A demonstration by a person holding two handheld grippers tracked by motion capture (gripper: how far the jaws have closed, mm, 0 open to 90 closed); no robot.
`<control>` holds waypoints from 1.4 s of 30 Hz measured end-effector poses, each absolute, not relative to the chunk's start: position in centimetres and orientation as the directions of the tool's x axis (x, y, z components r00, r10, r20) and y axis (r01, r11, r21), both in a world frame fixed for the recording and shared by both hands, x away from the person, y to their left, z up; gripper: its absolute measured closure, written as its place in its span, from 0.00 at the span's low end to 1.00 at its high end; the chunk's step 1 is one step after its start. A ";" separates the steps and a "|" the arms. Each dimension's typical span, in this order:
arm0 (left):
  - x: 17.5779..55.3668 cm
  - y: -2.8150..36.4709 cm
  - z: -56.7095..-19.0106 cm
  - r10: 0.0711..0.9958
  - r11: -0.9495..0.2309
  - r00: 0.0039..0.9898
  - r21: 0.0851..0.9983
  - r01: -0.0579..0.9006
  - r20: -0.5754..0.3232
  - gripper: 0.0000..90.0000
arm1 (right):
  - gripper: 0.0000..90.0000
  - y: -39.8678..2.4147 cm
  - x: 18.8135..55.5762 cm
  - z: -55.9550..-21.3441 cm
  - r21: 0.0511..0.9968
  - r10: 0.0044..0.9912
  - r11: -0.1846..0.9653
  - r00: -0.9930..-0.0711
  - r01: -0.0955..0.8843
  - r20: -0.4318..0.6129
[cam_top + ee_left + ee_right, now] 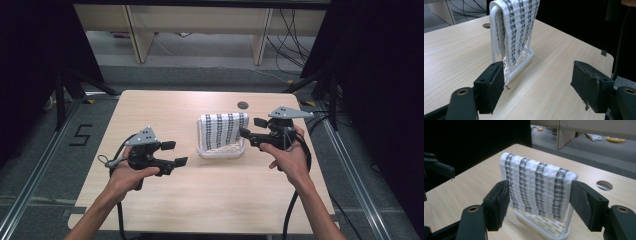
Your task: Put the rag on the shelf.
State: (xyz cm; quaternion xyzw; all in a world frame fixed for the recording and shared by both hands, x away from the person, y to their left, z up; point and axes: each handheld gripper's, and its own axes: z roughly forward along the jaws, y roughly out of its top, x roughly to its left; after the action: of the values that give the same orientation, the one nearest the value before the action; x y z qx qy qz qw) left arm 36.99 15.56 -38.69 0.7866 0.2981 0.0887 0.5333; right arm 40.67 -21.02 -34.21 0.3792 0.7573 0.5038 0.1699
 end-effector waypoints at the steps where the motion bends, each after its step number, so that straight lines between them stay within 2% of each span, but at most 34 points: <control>1: 36.9 15.5 -38.8 0.565 -0.255 0.806 0.891 0.375 -0.177 0.28 | 0.34 -21.0 40.6 -34.4 0.896 0.740 0.203 -0.661 0.394 0.124; 3: 36.6 15.4 -39.1 0.562 -0.264 0.808 0.889 0.374 -0.173 0.28 | 0.30 -21.0 40.4 -34.6 0.896 0.745 0.194 -0.655 0.399 0.130; 19: 35.0 15.4 -40.3 0.548 -0.266 0.819 0.893 0.364 -0.171 0.21 | 0.30 -21.4 38.7 -35.9 0.885 0.749 0.183 -0.644 0.429 0.157; 24: 34.9 15.6 -40.5 0.550 -0.261 0.816 0.892 0.368 -0.176 0.20 | 0.30 -21.5 38.6 -36.5 0.891 0.742 0.213 -0.660 0.400 0.119; 27: 34.7 15.7 -40.8 0.549 -0.264 0.817 0.891 0.369 -0.176 0.19 | 0.30 -21.4 38.1 -36.7 0.887 0.731 0.201 -0.666 0.415 0.146; 30: 34.5 15.7 -41.1 0.543 -0.263 0.820 0.891 0.370 -0.181 0.19 | 0.30 -21.5 37.9 -36.8 0.887 0.733 0.216 -0.668 0.408 0.129; 31: 34.3 15.8 -41.3 0.547 -0.269 0.817 0.887 0.375 -0.180 0.19 | 0.30 -21.3 37.5 -37.0 0.882 0.732 0.195 -0.662 0.429 0.160; 33: 34.1 15.7 -41.6 0.542 -0.271 0.821 0.887 0.374 -0.180 0.19 | 0.29 -21.5 37.5 -37.0 0.885 0.736 0.212 -0.664 0.415 0.135; 42: 33.0 15.7 -42.5 0.535 -0.289 0.826 0.881 0.375 -0.177 0.18 | 0.29 -21.4 36.5 -38.3 0.881 0.724 0.214 -0.674 0.422 0.147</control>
State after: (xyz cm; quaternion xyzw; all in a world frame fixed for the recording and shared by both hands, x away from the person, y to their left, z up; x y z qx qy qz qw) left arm 33.00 15.74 -42.52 0.7993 0.2847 0.0761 0.5237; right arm 36.50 -21.44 -38.33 0.3750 0.7645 0.5023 0.1503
